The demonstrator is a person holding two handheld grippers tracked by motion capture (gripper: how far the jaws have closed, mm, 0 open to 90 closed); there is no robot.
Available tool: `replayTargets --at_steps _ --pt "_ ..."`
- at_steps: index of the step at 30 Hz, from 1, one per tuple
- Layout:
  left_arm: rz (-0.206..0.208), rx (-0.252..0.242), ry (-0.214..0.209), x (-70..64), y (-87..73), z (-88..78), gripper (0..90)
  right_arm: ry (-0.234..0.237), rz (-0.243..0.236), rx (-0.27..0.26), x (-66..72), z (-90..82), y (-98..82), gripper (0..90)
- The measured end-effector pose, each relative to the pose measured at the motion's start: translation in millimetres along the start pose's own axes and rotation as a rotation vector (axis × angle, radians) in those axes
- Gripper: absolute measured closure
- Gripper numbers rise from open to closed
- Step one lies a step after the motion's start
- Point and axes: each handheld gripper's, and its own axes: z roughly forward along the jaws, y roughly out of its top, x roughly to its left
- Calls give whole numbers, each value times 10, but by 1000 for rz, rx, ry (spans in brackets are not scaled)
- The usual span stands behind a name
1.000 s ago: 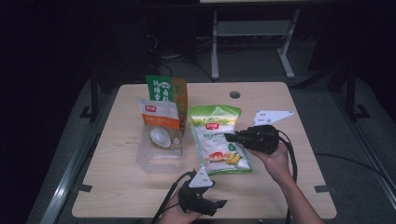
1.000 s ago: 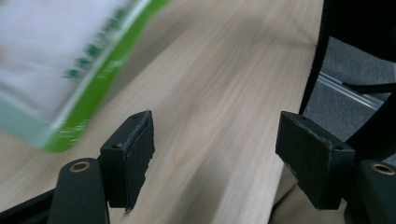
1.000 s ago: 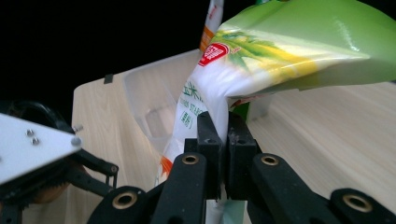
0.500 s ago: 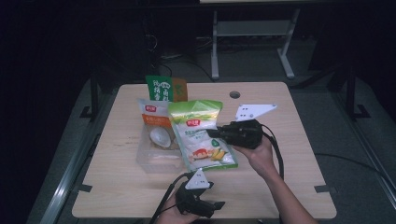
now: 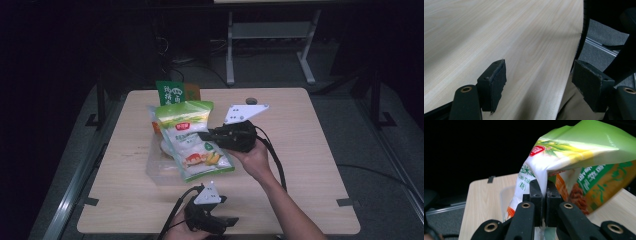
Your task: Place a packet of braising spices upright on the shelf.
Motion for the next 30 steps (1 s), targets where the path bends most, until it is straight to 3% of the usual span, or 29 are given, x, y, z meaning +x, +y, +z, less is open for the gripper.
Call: replayTargets --at_steps 8,15,19,25,30 --pt "-10 -14 -5 6 -30 -59 267 17 -20 -24 13 281 146 868" --pt "-12 -23 -1 18 -54 -113 266 -21 -56 -23 46 478 253 867" --pt "-12 -21 -1 18 -70 -137 266 -43 -72 4 69 661 216 868" --pt "-26 -25 -4 -20 -118 -144 266 -28 -58 37 59 942 113 868" --pt "-24 -11 -7 -20 -145 -136 266 -5 -28 51 47 1057 1 867"
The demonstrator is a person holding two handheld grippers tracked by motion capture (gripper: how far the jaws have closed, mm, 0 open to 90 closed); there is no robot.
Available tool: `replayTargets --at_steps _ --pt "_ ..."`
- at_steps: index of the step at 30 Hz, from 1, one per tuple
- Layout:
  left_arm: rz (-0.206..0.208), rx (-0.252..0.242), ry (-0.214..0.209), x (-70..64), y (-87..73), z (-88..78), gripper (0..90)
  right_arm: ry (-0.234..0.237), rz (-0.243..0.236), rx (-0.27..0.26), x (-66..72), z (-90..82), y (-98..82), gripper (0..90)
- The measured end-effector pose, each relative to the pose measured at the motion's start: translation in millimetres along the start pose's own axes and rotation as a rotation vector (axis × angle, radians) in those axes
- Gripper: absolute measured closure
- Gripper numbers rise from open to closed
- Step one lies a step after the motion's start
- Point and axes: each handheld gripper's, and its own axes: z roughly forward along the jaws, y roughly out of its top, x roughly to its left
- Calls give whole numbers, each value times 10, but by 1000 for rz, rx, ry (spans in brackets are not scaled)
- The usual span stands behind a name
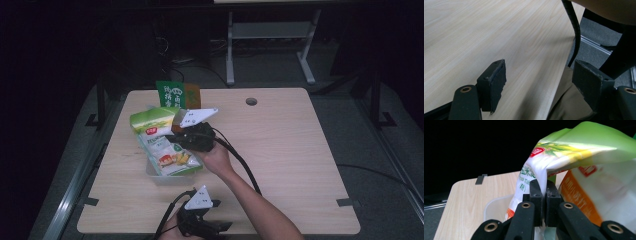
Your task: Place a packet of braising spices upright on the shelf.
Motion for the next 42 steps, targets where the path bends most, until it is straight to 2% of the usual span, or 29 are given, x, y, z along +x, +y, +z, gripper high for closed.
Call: replayTargets --at_steps 2,4,8,12,17,21,24,28,30,32,33,36,39,42 --pt "2 3 -1 -4 -3 5 266 0 13 17 1 47 -49 867" --pt "4 1 -2 -8 -2 7 266 -4 1 50 12 94 -96 866" --pt "4 4 3 3 -2 17 266 6 27 54 -5 95 -164 864" --pt "5 4 2 6 -1 33 266 21 27 77 -39 84 -185 856" --pt "3 2 0 5 2 35 266 67 56 108 -116 74 -160 821" --pt "3 0 1 2 5 32 266 131 114 137 -194 96 -112 731" --pt "3 -3 2 5 7 25 266 155 127 190 -251 138 -60 660" --pt "4 -12 2 -1 17 14 266 184 157 234 -296 185 6 590" --pt "6 -13 2 -2 19 13 266 194 202 247 -323 218 42 573" --pt "12 -15 3 -2 20 13 266 185 207 262 -335 245 63 589" --pt "14 -15 3 -1 20 15 266 188 231 272 -346 262 75 607" --pt "13 -12 0 -8 22 19 266 153 236 294 -359 283 105 739" --pt "11 -13 -2 -15 23 20 266 91 177 321 -314 283 125 823" --pt "12 -15 1 -15 23 15 266 39 135 295 -226 241 124 866"
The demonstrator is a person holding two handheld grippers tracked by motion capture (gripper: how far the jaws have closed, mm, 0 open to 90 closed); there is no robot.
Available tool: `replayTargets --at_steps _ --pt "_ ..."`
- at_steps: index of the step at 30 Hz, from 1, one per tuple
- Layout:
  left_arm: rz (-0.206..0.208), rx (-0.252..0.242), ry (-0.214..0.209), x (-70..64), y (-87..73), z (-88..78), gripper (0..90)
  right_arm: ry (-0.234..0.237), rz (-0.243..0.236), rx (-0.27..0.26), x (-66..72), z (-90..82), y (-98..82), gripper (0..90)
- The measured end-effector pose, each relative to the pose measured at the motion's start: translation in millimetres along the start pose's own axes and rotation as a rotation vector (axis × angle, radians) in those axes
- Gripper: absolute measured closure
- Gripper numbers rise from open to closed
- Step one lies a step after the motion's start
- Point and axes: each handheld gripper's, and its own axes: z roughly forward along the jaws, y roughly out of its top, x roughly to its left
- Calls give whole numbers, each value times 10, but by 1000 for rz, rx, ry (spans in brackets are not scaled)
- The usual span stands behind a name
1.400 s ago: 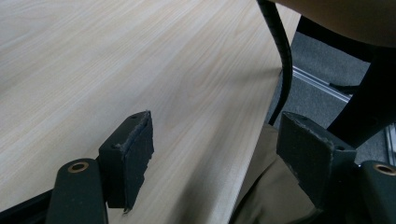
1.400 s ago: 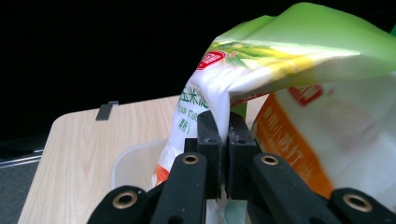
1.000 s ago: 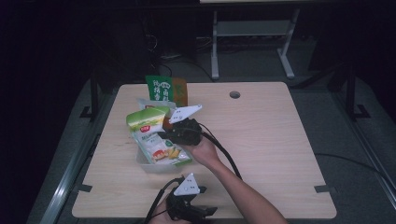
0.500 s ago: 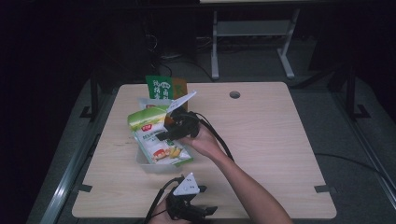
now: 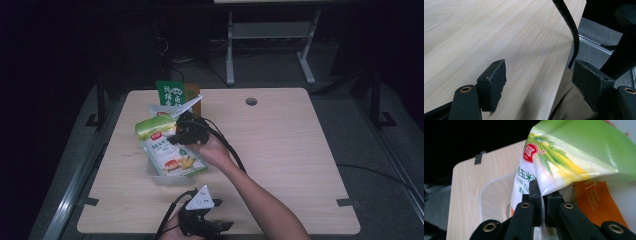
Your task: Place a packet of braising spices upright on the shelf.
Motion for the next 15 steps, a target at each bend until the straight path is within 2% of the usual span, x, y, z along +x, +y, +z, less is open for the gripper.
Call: replayTargets --at_steps 8,12,15 --pt "9 5 -7 -13 -1 -4 266 -27 61 -193 180 -132 -60 876" --pt "16 7 -8 -24 -4 -14 266 -47 64 -258 254 -134 -75 876" --pt "13 14 -12 -36 -11 -20 266 -75 49 -277 292 -92 -137 876"
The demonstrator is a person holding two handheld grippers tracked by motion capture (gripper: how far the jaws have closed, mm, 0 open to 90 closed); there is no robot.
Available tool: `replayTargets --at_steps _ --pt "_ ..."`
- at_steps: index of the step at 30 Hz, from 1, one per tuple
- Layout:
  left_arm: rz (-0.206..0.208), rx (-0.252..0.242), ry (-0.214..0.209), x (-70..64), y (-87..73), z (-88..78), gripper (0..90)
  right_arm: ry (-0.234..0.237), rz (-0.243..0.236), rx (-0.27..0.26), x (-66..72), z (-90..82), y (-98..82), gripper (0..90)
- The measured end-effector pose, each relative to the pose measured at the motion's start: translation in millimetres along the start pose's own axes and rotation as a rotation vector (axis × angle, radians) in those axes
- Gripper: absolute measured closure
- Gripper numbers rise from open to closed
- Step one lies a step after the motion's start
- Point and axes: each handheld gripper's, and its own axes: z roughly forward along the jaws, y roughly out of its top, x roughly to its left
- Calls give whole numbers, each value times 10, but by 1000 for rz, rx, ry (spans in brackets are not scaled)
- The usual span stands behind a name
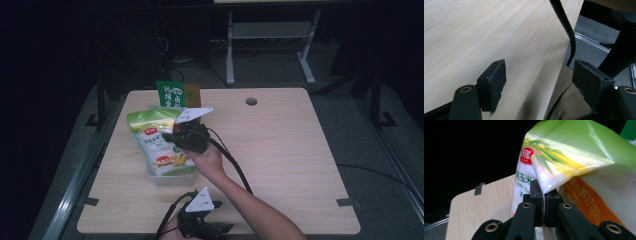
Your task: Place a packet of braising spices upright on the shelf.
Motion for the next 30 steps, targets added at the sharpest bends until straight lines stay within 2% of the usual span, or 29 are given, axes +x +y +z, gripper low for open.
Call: replayTargets --at_steps 2,6,8,10,11,16,19,20,23,24,26,27,29,30 --pt "0 7 -5 -6 -8 2 266 -8 10 -3 -7 21 -82 875" --pt "3 16 -7 -6 -19 10 266 -10 27 37 -27 62 -196 866" --pt "0 15 -9 1 -16 12 266 -3 4 44 -17 55 -197 839" --pt "1 15 -9 -3 -16 13 266 18 -6 62 -28 57 -172 797" --pt "9 14 -7 -1 -16 11 266 40 -4 77 -39 57 -146 744" --pt "12 11 -2 4 -25 -6 266 139 18 189 -107 106 -13 562" --pt "6 3 0 10 -29 -22 266 183 40 240 -162 177 60 513" --pt "4 -1 2 10 -29 -25 266 185 50 251 -172 198 79 511" --pt "12 -5 5 19 -25 -33 266 172 64 277 -214 258 110 532" --pt "0 -2 3 16 -28 -30 266 164 70 287 -230 277 118 572" --pt "1 -1 2 16 -29 -27 266 146 93 288 -257 301 121 720" --pt "1 -3 1 12 -29 -27 266 121 87 291 -264 300 122 771" --pt "8 -1 1 3 -30 -27 266 100 83 294 -260 292 125 811" --pt "3 0 -1 -7 -33 -24 266 77 60 301 -221 276 134 828"
